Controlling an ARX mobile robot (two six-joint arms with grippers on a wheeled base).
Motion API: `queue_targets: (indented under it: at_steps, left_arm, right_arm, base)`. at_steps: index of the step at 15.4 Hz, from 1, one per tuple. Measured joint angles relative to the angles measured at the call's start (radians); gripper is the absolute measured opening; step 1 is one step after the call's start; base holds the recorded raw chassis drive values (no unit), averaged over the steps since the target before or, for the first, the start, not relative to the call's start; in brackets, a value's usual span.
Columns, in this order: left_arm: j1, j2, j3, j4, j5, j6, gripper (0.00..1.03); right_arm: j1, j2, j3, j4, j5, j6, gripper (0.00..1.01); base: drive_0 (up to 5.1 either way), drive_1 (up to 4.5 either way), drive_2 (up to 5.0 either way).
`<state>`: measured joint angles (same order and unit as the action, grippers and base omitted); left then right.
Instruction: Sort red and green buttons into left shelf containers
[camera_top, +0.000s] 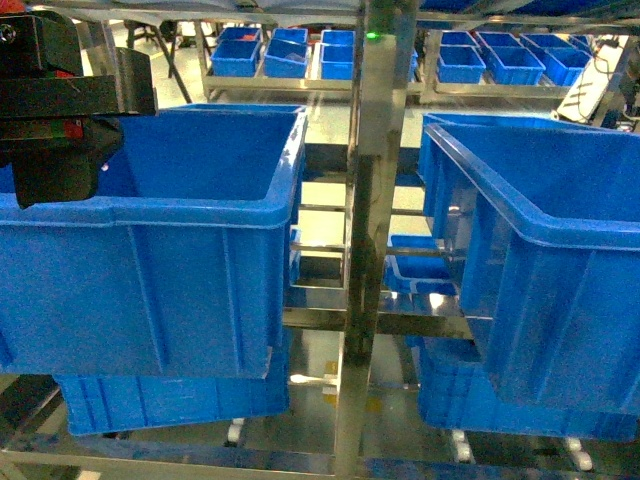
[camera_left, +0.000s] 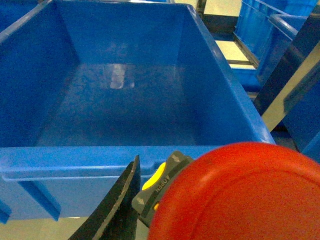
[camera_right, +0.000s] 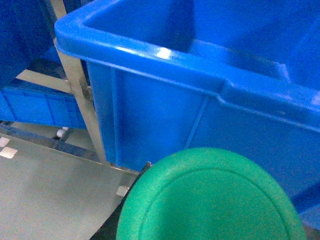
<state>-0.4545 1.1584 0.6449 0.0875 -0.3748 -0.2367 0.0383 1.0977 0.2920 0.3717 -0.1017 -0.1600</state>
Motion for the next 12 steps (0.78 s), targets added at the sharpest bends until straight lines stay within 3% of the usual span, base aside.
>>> queue_targets:
  at_steps: [6, 8, 12]
  left_arm:
    - [0.000, 0.000, 0.000, 0.000, 0.000, 0.000, 0.43]
    - [0.000, 0.000, 0.000, 0.000, 0.000, 0.000, 0.43]
    - [0.000, 0.000, 0.000, 0.000, 0.000, 0.000, 0.43]
  right_arm:
    - [0.006, 0.108, 0.321, -0.109, 0.004, -0.014, 0.27]
    - [-0.041, 0.298, 0.468, -0.120, -0.003, -0.044, 0.27]
    - [-0.087, 0.525, 0.612, -0.125, -0.003, -0.088, 0.27]
  base:
    - [2.6, 2.40, -5.0]
    - [2.6, 2.40, -5.0]
    - [2.6, 2.40, -5.0]
